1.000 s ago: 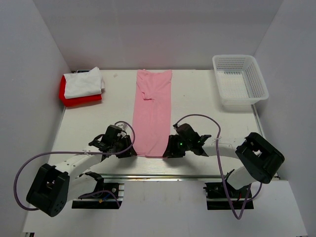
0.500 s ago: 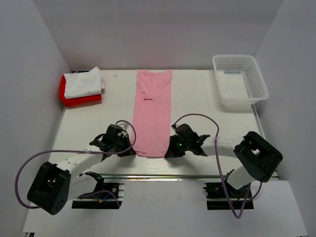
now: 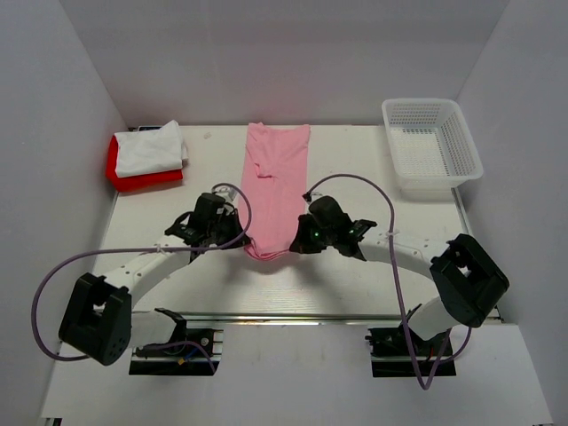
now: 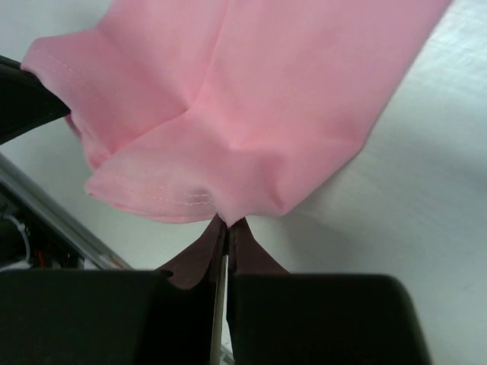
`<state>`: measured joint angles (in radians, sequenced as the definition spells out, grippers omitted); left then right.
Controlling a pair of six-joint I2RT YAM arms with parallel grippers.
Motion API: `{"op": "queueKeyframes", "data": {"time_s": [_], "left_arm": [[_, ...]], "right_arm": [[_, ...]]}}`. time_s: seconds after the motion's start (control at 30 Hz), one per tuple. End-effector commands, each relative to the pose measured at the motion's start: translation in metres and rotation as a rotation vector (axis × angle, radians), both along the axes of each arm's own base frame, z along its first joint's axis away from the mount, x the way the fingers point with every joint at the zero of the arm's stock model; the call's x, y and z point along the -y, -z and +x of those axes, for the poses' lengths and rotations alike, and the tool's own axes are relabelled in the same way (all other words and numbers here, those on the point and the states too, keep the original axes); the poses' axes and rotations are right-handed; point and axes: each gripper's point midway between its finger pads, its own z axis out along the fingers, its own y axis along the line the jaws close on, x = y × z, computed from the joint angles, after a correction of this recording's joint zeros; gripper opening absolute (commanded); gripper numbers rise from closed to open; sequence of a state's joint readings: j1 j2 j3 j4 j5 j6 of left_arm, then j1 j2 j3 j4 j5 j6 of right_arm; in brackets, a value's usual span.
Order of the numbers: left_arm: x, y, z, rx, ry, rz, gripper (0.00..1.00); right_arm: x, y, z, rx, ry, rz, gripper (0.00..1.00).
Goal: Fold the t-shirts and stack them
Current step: Fold the folded rectangular tshirt in 1/3 of the way
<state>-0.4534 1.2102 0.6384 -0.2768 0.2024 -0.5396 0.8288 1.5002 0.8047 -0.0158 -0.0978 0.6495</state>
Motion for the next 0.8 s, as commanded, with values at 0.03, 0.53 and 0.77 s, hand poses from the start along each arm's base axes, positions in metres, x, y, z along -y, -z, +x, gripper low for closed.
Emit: {"op": "queueKeyframes", "data": {"time_s": [0.03, 0.53, 0.77], "left_arm": [[0.0, -0.031, 0.047, 0.096, -0.056, 0.043, 0.0], [-0.009, -0.062, 0.149, 0.158, -0.123, 0.086, 0.0], [-0.01, -0.064, 0.185, 0.203, -0.108, 0.095, 0.0]], "right_arm": [[0.017, -0.022, 0.039, 0.095, 0.083, -0.057, 0.0], [0.029, -0.066, 0.146, 0.203, 0.101, -0.088, 0.0], [0.025, -0.058, 0.181, 0.193, 0.028, -0.069, 0.0]]}}
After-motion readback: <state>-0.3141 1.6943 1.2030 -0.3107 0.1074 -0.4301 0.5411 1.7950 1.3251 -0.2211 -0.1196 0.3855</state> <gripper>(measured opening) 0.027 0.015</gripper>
